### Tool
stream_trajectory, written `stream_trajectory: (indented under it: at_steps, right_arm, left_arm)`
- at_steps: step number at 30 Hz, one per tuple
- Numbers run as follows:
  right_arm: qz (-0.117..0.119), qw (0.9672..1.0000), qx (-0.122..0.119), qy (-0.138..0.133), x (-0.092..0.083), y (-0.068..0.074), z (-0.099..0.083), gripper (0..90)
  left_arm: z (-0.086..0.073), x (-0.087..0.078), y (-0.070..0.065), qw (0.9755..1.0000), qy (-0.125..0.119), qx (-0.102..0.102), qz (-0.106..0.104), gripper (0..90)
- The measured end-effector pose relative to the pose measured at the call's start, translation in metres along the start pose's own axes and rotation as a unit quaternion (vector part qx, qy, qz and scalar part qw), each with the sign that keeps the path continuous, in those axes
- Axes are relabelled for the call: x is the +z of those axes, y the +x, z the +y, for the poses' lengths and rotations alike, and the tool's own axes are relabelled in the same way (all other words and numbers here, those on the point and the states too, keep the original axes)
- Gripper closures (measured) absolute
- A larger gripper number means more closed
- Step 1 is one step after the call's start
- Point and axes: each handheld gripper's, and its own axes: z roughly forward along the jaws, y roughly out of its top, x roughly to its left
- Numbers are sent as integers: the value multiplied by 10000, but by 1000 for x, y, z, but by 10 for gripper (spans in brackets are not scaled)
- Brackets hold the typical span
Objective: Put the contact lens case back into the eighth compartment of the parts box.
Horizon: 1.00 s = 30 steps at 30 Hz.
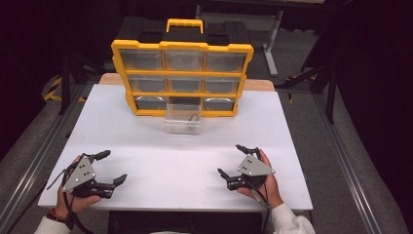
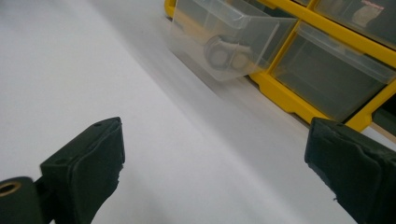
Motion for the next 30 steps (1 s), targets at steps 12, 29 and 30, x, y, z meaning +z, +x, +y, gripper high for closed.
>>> stream_trajectory:
  at_steps: [12,29,30]
  right_arm:
    - [25,9999,115,91,-10,5,-9,41]
    - [-156,9997,182,103,-7,10,-2,40]
    - [-173,9996,177,101,-7,10,-2,41]
  left_arm:
    - [3,6,2,10000,-23,11,33,45]
    - [1,3,2,9999,-64,-3,-77,47]
    - [1,4,2,9999,-65,0,-77,47]
